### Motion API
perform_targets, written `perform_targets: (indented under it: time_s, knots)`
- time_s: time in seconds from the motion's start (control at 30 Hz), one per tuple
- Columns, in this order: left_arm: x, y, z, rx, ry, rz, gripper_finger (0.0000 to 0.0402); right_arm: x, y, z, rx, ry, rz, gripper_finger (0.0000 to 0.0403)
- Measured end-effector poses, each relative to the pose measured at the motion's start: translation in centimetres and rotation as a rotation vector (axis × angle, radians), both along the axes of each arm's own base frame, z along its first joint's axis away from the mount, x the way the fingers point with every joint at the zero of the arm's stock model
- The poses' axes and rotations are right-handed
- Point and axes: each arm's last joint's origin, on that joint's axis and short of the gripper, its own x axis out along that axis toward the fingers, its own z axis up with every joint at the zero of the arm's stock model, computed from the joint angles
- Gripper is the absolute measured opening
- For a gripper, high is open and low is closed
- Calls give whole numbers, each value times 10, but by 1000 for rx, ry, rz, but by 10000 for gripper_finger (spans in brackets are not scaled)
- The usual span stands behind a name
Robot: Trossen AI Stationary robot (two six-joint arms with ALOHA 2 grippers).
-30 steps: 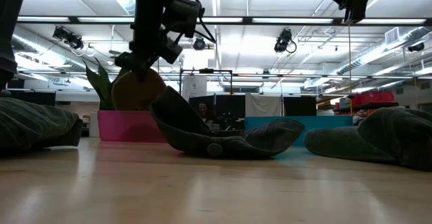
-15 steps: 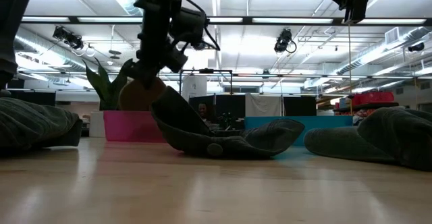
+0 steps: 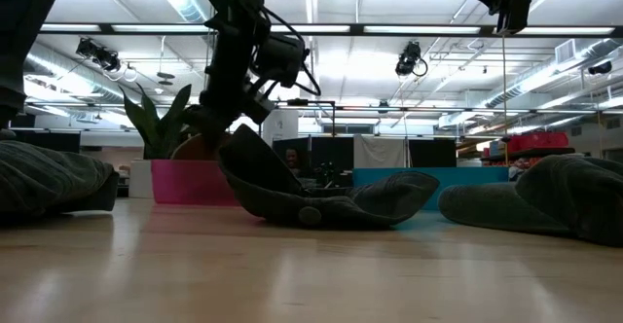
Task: Pick & Place hat
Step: Put the brown cap into the red bin
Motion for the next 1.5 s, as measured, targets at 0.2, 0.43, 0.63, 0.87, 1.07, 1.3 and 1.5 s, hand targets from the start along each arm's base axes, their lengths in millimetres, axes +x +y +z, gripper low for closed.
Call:
perform_targets:
  time_s: [0.2, 0.43, 0.63, 0.87, 1.07, 1.3, 1.5]
  knots:
    - [0, -1, 6, -128, -86, -10, 119, 0, 0, 0, -7, 2, -1, 313]
    - [-3, -6, 20, -315, -212, -9, 209, 0, 0, 0, -8, 3, -1, 313]
    - [-9, -3, 30, -398, -275, 6, 255, 0, 0, 0, -7, 3, -1, 313]
    - [-15, 2, 43, -441, -359, 32, 257, 0, 0, 0, -6, 2, 0, 313]
    - [-10, 16, 44, -398, -444, 42, 247, 0, 0, 0, -5, 1, 0, 313]
    - [-13, 27, 43, -335, -443, 68, 237, 0, 0, 0, -7, 2, 0, 313]
    - [-11, 29, 42, -339, -440, 19, 236, 0, 0, 0, -8, 4, 0, 313]
